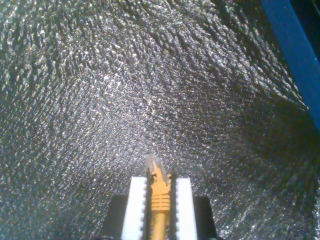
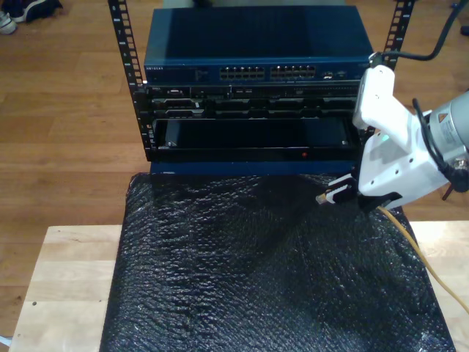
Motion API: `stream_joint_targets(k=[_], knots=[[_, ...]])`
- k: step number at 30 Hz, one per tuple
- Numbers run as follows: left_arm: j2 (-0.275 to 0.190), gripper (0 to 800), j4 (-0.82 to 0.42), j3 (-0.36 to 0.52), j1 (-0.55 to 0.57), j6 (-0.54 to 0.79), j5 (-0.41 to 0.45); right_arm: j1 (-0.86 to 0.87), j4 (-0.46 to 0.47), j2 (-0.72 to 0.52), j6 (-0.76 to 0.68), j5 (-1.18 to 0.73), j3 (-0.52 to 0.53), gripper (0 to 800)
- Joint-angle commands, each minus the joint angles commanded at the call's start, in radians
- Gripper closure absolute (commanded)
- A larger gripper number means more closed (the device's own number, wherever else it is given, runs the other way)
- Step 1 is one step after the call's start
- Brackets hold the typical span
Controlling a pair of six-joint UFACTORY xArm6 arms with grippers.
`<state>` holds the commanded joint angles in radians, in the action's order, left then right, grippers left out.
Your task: Grab the cable and plug it in
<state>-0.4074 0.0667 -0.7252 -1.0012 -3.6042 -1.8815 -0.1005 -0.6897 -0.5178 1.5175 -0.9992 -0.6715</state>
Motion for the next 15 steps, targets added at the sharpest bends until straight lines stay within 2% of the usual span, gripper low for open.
stream_joint_targets(k=[4, 7, 15], knots=[[-0.002, 0, -0.051, 0.068, -0.069, 0.08, 0.023, 0.002, 0.0, -0.002, 0.0, 0.0, 0.002, 800], [-0.003, 0, -0.083, 0.117, -0.114, 0.13, 0.08, 0.003, 0.0, -0.002, 0.0, 0.0, 0.003, 800], [-0.009, 0, -0.135, 0.241, -0.181, 0.19, 0.176, 0.005, 0.0, -0.006, -0.002, -0.014, 0.017, 800]])
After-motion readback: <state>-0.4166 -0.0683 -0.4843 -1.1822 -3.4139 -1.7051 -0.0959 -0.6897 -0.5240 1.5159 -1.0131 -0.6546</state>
